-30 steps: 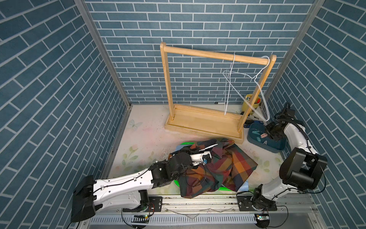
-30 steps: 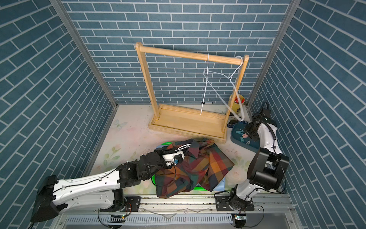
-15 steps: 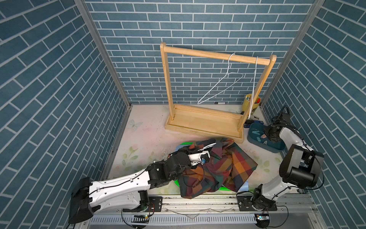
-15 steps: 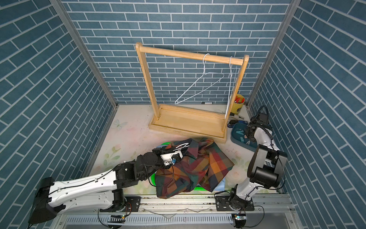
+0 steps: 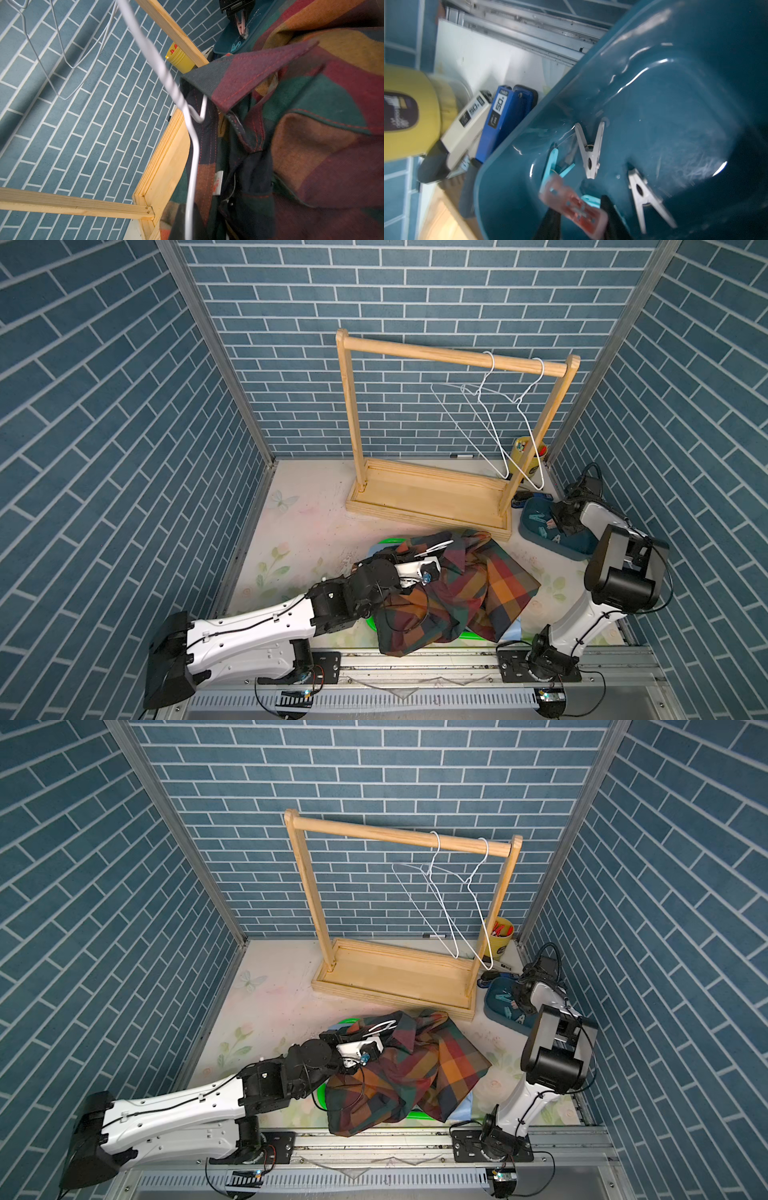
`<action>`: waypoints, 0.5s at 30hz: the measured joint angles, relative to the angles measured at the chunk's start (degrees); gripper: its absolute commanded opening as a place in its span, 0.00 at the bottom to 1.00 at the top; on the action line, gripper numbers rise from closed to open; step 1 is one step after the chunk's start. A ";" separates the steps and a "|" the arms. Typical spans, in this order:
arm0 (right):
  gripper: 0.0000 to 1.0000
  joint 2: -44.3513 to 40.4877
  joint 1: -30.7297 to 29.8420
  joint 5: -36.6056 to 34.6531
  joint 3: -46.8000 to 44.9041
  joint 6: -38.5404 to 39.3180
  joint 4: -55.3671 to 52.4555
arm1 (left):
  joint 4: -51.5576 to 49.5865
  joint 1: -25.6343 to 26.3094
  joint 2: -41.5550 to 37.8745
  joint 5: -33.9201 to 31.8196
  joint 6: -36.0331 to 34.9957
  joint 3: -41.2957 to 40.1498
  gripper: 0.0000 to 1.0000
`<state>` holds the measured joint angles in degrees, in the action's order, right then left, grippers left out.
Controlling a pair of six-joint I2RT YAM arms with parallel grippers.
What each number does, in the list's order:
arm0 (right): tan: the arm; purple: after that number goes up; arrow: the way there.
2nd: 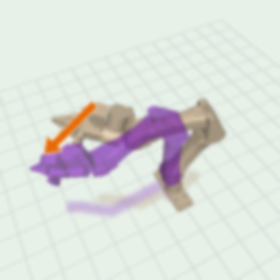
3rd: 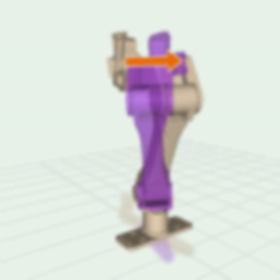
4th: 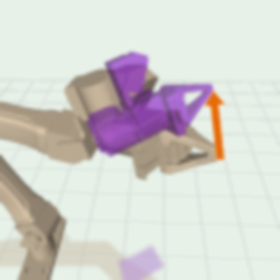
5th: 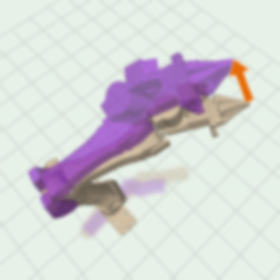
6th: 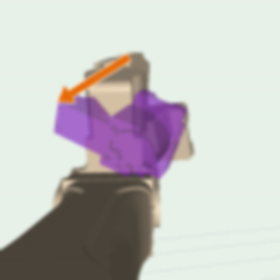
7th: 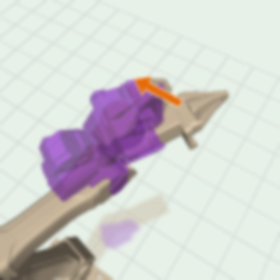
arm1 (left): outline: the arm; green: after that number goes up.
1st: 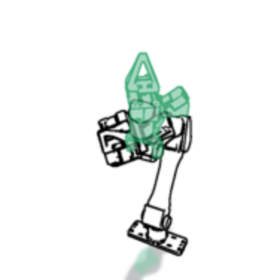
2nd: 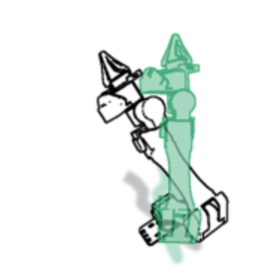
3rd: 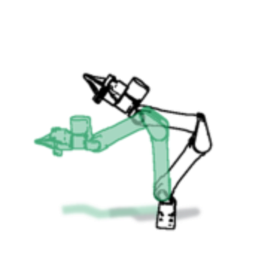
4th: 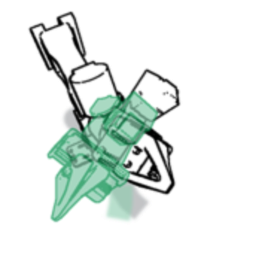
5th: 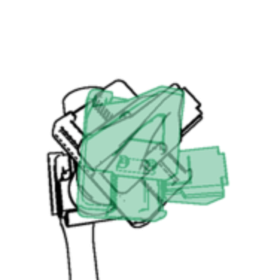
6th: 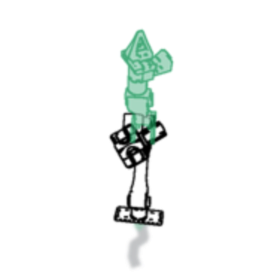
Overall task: Remove the clothespins securing long-sleeve shirts to the hanger
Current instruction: Place the clamp in the storage box.
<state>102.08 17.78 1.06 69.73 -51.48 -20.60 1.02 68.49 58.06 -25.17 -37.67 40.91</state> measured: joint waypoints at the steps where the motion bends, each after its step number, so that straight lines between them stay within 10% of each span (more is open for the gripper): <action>1: 0.60 0.00 0.02 0.17 -0.02 0.02 0.15 | 0.00 0.00 0.00 0.00 -0.02 0.00 0.00; 15: 0.78 -10.60 -0.20 4.96 -10.69 1.36 4.48 | -0.31 0.00 0.02 0.20 0.37 0.02 0.00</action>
<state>91.48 17.58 6.02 59.05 -50.13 -16.12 0.71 68.49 58.08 -24.97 -37.30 40.93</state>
